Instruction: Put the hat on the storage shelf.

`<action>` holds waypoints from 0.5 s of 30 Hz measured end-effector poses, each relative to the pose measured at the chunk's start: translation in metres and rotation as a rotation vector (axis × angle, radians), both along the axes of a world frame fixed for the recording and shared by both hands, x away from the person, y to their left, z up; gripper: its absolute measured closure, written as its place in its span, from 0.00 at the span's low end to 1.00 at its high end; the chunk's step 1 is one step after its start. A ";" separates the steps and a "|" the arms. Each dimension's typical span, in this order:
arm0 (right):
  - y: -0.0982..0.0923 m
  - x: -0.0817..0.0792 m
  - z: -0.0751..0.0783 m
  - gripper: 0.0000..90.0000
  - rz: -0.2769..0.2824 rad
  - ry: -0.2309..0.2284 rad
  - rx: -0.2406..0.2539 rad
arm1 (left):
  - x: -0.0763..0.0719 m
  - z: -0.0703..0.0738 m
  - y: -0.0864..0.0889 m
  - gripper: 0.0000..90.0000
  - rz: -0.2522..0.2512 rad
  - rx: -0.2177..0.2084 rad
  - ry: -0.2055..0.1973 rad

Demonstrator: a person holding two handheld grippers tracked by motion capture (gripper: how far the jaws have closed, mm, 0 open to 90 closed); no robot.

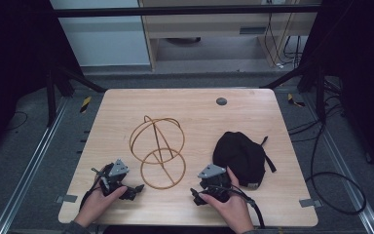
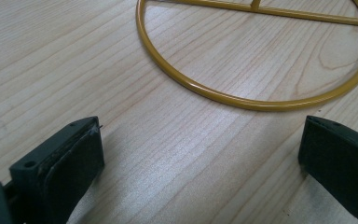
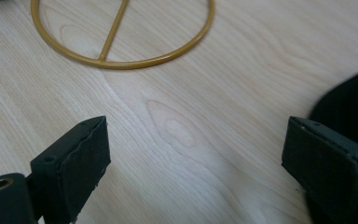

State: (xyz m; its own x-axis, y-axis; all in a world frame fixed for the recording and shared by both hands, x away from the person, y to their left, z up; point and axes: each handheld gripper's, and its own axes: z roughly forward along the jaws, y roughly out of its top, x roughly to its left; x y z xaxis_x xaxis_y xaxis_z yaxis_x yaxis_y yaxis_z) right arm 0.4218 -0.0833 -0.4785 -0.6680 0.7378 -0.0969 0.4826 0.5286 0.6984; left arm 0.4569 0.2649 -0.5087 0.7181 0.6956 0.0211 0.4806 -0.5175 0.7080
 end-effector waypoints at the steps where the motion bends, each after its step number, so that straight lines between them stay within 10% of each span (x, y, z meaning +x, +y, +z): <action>1: -0.003 -0.002 0.004 0.09 -0.015 -0.005 0.003 | 0.000 0.000 0.000 0.00 0.000 -0.002 0.000; 15: -0.073 -0.019 0.034 0.13 -0.235 -0.104 -0.022 | -0.001 0.000 -0.001 0.00 0.010 -0.001 0.000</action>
State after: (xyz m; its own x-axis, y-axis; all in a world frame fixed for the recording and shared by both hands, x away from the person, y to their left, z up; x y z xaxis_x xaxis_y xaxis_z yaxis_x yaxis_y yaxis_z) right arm 0.4024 -0.1558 -0.4443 -0.4644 0.8685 -0.1735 0.5202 0.4260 0.7402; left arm 0.4561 0.2638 -0.5088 0.7111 0.7028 0.0199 0.4860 -0.5118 0.7085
